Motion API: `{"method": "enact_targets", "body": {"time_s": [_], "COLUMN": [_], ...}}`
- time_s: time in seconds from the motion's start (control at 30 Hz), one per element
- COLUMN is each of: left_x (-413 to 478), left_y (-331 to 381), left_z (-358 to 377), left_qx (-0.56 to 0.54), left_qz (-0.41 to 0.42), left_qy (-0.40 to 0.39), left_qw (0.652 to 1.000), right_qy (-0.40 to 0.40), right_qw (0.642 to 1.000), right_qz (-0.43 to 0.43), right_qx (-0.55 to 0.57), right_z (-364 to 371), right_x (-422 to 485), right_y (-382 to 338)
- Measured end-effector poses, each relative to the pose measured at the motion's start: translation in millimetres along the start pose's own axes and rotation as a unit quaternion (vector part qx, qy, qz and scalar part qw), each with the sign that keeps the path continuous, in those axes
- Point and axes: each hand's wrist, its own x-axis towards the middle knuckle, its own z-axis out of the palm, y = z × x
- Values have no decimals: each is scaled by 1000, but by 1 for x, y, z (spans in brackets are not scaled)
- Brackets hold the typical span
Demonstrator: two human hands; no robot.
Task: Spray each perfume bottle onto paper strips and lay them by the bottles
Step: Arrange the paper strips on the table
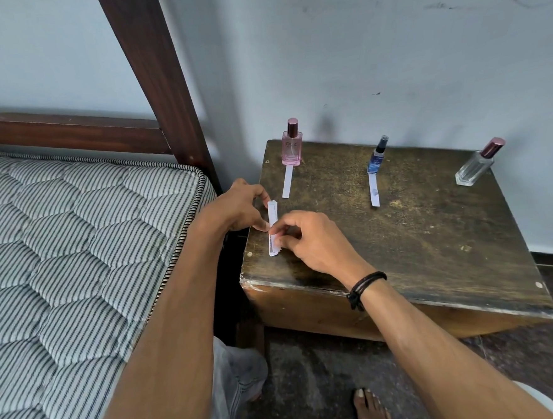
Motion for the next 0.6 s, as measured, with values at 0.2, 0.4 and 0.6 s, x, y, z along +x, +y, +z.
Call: {"method": "enact_targets", "body": {"time_s": [0.2, 0.4, 0.6], "left_x": [0, 1, 0], "left_y": [1, 0, -1], "left_z": [1, 1, 0], "left_qx": [-3, -5, -14], "left_qz": [-3, -8, -2], "left_qy": [1, 0, 3], "left_qw": [1000, 1000, 1000], "right_qy": [13, 63, 105], "right_qw": [1000, 997, 991], "right_qz": [-14, -17, -7], "right_qx": [-11, 42, 80], "right_z": [2, -2, -8], "right_x": [-2, 0, 2], "right_y": [-1, -3, -4]}}
